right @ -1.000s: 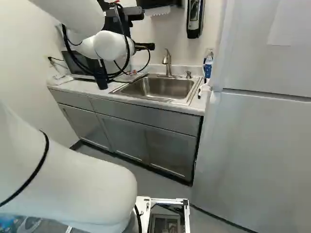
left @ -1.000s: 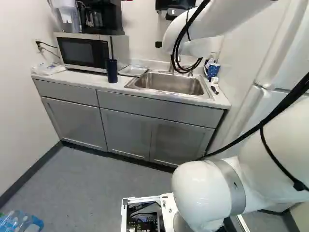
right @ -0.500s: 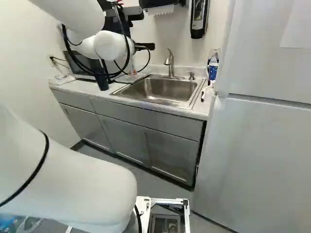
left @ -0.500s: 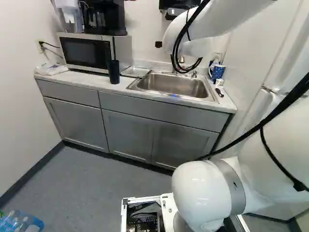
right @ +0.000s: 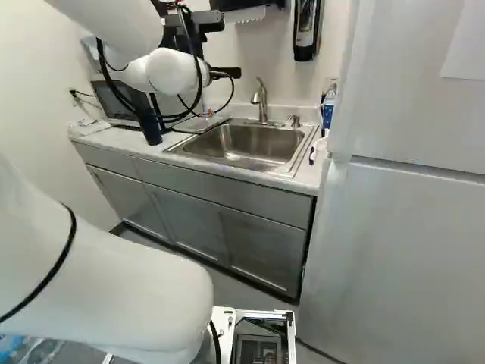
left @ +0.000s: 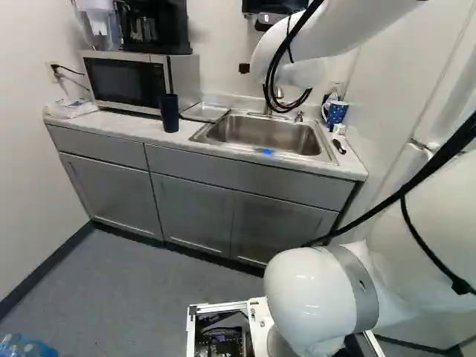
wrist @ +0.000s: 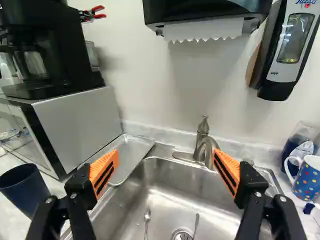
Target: Rinse the cup and place it in the tray
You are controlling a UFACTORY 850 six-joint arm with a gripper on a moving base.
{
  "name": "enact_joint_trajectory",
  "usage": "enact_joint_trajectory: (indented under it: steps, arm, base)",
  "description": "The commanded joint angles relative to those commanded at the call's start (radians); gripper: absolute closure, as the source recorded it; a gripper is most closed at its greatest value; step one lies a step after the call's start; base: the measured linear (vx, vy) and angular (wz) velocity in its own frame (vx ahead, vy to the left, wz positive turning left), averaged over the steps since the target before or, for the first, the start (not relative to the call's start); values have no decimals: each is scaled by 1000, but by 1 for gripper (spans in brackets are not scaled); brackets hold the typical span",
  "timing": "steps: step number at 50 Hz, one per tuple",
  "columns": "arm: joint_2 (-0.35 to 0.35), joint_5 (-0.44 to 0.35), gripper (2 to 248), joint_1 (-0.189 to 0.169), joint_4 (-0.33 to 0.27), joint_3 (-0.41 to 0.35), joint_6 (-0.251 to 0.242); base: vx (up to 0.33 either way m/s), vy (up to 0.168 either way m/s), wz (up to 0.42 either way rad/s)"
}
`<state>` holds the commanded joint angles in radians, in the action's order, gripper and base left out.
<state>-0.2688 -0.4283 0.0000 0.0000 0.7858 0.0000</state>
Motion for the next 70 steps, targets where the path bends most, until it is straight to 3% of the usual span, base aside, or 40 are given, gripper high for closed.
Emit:
enact_joint_trajectory:
  steps: [28,70]
  arm:
    - [11,0,3,0,0,10,0]
    - [208,58,3,-3,43,190,0]
  base:
    - [15,0,-1]
    - [0,0,0]
